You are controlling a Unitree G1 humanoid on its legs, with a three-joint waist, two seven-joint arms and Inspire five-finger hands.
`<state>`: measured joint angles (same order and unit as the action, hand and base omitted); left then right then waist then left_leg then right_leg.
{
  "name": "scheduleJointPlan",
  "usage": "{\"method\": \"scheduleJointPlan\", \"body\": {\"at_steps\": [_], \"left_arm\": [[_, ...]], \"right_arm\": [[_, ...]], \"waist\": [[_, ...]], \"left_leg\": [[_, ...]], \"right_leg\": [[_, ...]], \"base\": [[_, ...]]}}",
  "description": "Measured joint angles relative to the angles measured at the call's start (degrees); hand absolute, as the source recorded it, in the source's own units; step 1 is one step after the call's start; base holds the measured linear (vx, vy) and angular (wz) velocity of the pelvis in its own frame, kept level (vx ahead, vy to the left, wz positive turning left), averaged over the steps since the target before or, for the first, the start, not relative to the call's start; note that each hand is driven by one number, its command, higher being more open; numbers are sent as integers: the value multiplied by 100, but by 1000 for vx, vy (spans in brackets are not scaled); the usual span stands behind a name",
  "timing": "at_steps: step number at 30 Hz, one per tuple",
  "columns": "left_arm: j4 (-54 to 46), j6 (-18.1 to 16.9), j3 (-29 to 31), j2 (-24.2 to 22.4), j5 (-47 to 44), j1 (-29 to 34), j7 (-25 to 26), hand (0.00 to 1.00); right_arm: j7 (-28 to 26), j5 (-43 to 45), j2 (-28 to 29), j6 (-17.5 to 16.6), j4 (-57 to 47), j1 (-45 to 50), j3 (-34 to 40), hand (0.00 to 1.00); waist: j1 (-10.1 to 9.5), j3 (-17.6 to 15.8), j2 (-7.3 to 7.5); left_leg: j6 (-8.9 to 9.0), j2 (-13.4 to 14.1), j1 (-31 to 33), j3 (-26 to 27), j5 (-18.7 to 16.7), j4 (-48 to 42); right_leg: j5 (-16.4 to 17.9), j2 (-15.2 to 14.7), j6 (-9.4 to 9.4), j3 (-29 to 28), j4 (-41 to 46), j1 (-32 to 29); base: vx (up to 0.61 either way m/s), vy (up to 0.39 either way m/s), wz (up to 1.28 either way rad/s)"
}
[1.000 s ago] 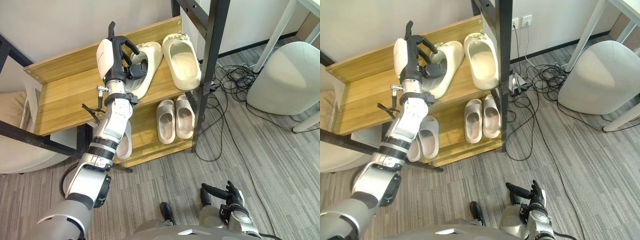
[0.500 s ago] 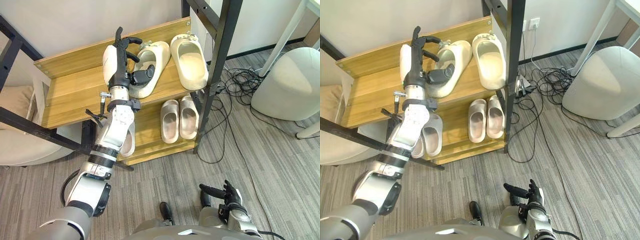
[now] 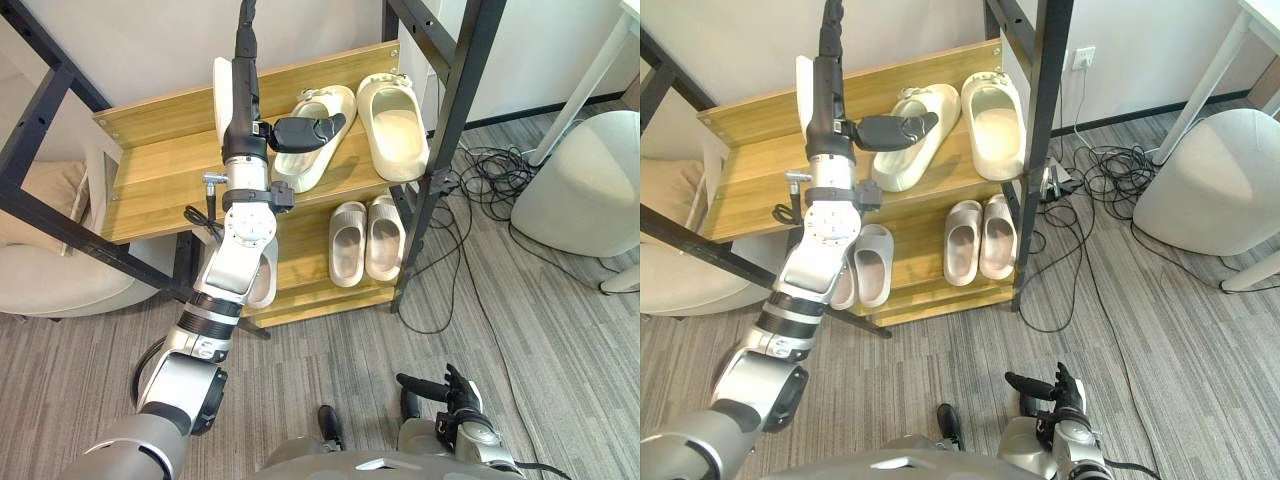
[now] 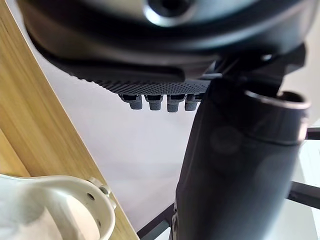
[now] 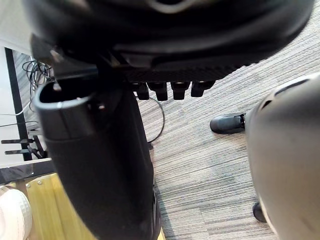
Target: Organize the slippers on the shoe rack
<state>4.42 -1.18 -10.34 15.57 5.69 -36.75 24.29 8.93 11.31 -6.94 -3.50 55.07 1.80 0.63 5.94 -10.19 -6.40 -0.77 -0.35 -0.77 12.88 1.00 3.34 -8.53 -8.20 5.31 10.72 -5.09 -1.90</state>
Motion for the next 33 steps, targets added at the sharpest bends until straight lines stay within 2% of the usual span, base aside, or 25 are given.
{"method": "scheduleJointPlan", "body": {"at_steps": [5,12,18,23,26,33], "left_arm": [[-53,-29,2,-186,-320,215,-68,100],[-51,-84,53,-180,-1348,1154,-180,100],[-51,-126,95,-180,-2095,1607,-264,100],[-50,-161,112,-192,-2786,1775,-439,100],[-50,-297,71,-193,-3328,1794,-572,100],[-52,-464,-387,-274,-4117,1793,-994,100]], "right_arm": [[-3,-7,5,56,121,-4,-91,100],[0,-53,-23,105,121,8,-343,100],[4,-59,-14,170,123,-1,-465,100],[8,-57,13,223,125,-2,-479,100],[8,-56,7,234,150,-7,-582,100],[0,-52,9,273,166,-19,-657,100]], "waist": [[-88,120,73],[-195,170,155],[-258,221,245],[-258,252,303],[-262,273,340],[-241,303,381]], "left_leg": [[-3,-3,6,-79,4,-8],[0,2,-27,-227,43,-27],[51,15,-27,-279,82,47],[13,17,-27,-279,107,60],[10,16,-44,-281,109,69],[31,10,-116,-290,97,85]], "right_leg": [[11,5,-11,80,8,33],[30,6,-39,231,-6,125],[34,20,-47,299,-8,124],[35,23,-48,300,-8,117],[35,23,-47,305,-8,129],[40,17,-49,319,-9,197]], "base": [[-7,8,8],[-39,-2,10],[-30,-6,5],[0,0,0],[-12,2,0],[-25,1,1]]}}
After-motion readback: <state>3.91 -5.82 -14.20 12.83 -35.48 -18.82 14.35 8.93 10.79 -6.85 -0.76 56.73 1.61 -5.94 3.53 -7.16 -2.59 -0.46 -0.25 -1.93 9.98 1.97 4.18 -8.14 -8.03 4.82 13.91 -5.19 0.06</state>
